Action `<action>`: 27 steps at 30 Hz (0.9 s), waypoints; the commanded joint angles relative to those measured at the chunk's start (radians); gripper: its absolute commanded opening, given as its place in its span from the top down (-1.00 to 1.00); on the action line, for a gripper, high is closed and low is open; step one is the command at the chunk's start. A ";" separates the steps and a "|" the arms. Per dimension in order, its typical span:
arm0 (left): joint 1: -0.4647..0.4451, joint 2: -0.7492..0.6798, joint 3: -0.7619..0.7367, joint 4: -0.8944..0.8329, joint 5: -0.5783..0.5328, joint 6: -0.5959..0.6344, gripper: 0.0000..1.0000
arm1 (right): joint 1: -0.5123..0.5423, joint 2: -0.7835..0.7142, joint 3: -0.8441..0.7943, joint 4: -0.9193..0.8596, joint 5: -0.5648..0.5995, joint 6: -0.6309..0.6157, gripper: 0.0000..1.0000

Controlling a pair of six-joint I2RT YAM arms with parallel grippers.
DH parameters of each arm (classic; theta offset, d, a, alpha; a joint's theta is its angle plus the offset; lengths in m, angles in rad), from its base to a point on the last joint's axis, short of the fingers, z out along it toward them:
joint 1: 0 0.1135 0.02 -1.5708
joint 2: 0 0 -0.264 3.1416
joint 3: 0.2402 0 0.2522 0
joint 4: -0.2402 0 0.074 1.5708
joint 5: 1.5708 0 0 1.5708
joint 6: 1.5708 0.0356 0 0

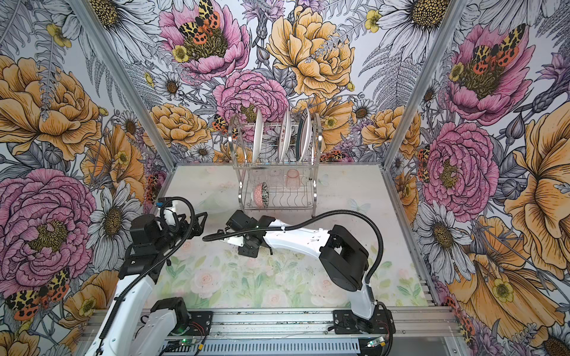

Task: Unload the mixed dishes from the dish rack
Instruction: 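Lower the white bowl into the orange bowl and open the right gripper, then move the right gripper to the pink-patterned bowl's rim in the rack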

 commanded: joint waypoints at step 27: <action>-0.046 -0.088 0.022 0.089 0.313 0.108 -0.98 | -0.354 -0.406 -0.565 1.018 -0.278 0.627 0.09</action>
